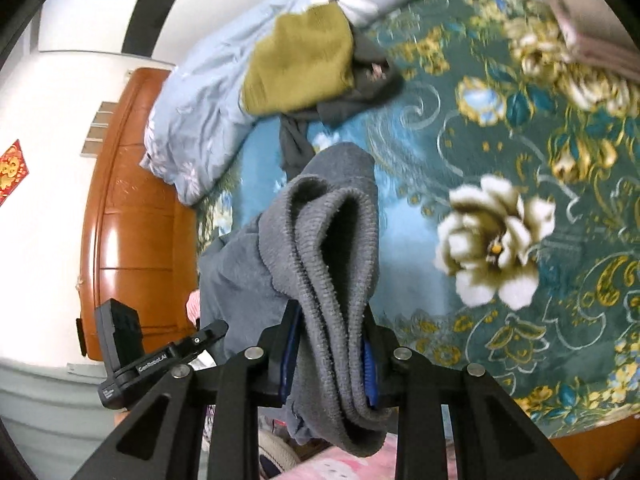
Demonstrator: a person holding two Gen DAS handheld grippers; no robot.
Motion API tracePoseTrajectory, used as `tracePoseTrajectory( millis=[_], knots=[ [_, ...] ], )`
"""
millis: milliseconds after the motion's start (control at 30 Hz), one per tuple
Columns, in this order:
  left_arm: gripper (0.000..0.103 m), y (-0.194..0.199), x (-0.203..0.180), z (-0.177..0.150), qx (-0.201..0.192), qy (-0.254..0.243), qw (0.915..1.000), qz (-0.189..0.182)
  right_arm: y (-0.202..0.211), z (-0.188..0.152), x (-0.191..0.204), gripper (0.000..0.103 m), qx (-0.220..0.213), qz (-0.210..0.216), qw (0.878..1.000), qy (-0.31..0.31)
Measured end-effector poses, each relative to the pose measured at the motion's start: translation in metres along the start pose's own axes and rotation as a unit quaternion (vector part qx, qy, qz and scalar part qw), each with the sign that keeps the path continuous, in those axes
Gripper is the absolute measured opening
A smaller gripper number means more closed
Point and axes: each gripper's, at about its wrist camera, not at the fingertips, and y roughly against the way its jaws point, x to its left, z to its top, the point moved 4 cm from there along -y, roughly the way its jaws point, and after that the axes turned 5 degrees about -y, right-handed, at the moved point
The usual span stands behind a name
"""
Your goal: Fold clothes
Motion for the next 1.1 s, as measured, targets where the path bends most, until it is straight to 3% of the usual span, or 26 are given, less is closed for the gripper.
tracePoseTrajectory(
  millis=[300, 500, 733, 933, 1100],
  knots=[
    [0.011, 0.013, -0.065, 0.038, -0.018, -0.097, 0.9939, -0.049, 0.078, 0.0, 0.008, 0.029, -0.122, -0.013, 0.991, -0.049],
    [0.011, 0.009, -0.127, 0.058, -0.008, -0.174, 0.9812, -0.082, 0.133, -0.016, -0.005, 0.029, -0.201, -0.017, 0.976, -0.082],
    [0.01, 0.0, -0.204, 0.067, 0.001, -0.253, 0.9607, -0.114, 0.195, -0.032, -0.031, 0.029, -0.278, -0.016, 0.952, -0.127],
    [0.01, -0.021, -0.262, 0.065, 0.002, -0.289, 0.9504, -0.114, 0.235, -0.035, -0.071, 0.029, -0.305, -0.009, 0.941, -0.148],
    [0.01, -0.058, -0.314, 0.065, 0.007, -0.296, 0.9502, -0.097, 0.261, -0.01, -0.125, 0.029, -0.299, 0.0, 0.941, -0.158]
  ],
)
